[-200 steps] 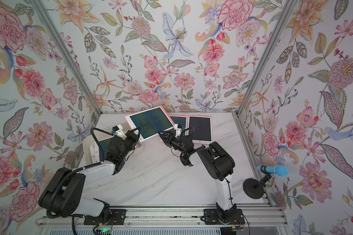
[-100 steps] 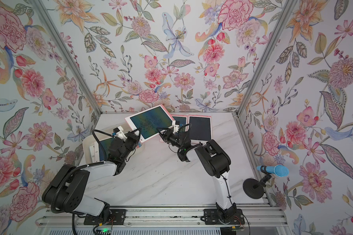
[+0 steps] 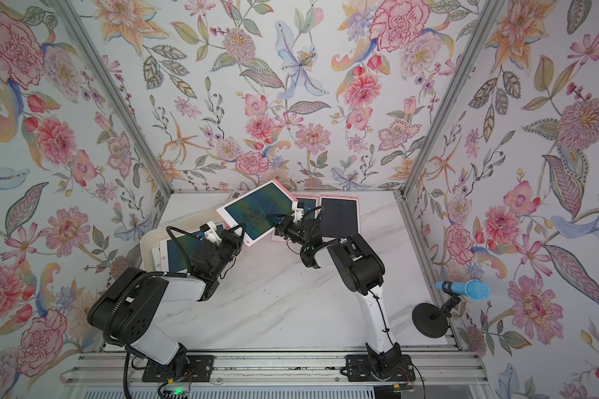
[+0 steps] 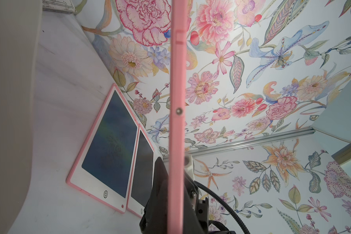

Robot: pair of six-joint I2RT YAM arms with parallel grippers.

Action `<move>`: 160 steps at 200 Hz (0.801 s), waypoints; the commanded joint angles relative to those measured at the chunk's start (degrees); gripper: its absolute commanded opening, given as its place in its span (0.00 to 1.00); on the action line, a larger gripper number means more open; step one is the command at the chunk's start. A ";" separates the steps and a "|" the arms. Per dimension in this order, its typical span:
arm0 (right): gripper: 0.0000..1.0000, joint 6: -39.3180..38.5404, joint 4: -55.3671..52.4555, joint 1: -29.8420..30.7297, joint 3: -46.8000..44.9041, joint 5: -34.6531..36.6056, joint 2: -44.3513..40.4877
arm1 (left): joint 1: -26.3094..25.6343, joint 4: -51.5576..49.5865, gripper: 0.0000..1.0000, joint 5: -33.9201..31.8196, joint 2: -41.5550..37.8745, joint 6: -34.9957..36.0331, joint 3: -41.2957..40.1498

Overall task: Take out the writing tablet from the storage box
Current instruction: Pick up the writing tablet from the storage box.

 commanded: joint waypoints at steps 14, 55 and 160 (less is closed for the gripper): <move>0.18 -0.56 2.10 -0.98 3.76 -3.39 -0.92 | -1.50 0.39 0.07 3.72 1.17 1.29 -1.01; 0.09 -1.17 0.79 -3.04 4.88 -6.27 -1.46 | -1.32 -1.86 0.27 4.10 -0.54 2.56 -2.32; 0.03 -5.54 -9.32 -8.06 13.40 -13.22 1.85 | 1.24 -16.70 0.33 6.16 -10.97 10.08 -3.74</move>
